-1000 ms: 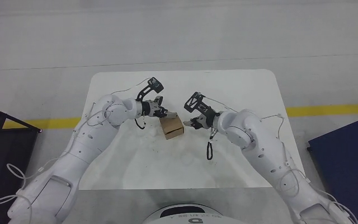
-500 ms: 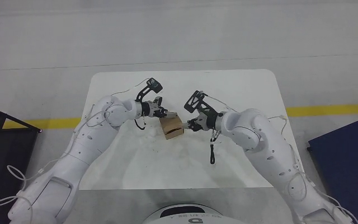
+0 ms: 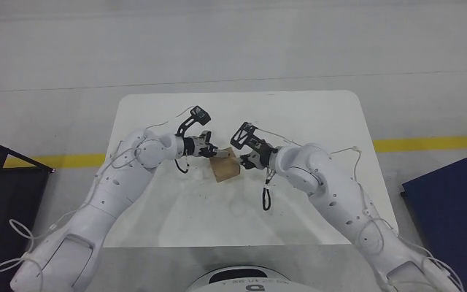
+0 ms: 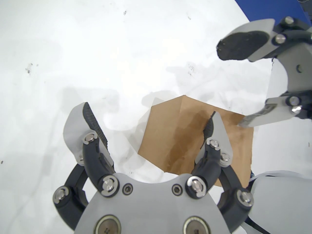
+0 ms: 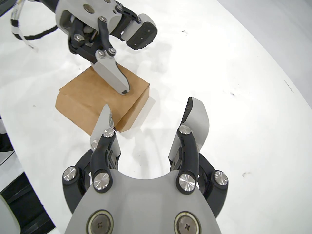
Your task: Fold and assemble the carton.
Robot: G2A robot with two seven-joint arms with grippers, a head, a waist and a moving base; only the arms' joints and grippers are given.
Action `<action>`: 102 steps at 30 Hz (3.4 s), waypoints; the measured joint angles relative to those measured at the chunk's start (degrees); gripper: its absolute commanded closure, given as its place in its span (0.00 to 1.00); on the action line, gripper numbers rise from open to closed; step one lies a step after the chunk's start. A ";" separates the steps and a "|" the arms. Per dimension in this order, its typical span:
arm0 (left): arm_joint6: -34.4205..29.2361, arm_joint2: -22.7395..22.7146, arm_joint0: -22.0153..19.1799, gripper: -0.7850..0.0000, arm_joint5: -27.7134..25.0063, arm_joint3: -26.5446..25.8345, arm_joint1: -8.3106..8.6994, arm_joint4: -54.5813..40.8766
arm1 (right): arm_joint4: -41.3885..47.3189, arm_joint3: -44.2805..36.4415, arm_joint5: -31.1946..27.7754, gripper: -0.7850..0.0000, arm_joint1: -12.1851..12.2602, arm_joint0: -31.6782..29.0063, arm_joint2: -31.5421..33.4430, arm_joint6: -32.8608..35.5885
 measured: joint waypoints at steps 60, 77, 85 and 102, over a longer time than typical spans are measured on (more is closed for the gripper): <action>-5.78 0.25 2.10 0.00 -13.85 12.54 -1.98 -33.81 | -1.69 -3.89 -8.42 0.20 1.84 -4.49 4.63 -4.82; -7.60 0.00 2.34 0.00 -13.90 12.05 -1.77 -34.87 | -4.98 0.90 -5.42 0.27 0.55 -1.74 1.13 -11.93; -7.87 0.21 2.09 0.00 -14.09 12.29 -1.88 -35.24 | -5.21 2.20 -4.92 0.27 0.30 -1.35 0.98 -12.19; -8.22 1.53 0.46 0.00 -13.93 13.91 -2.64 -35.84 | -4.79 1.56 -5.89 0.34 0.70 -2.63 3.23 -9.41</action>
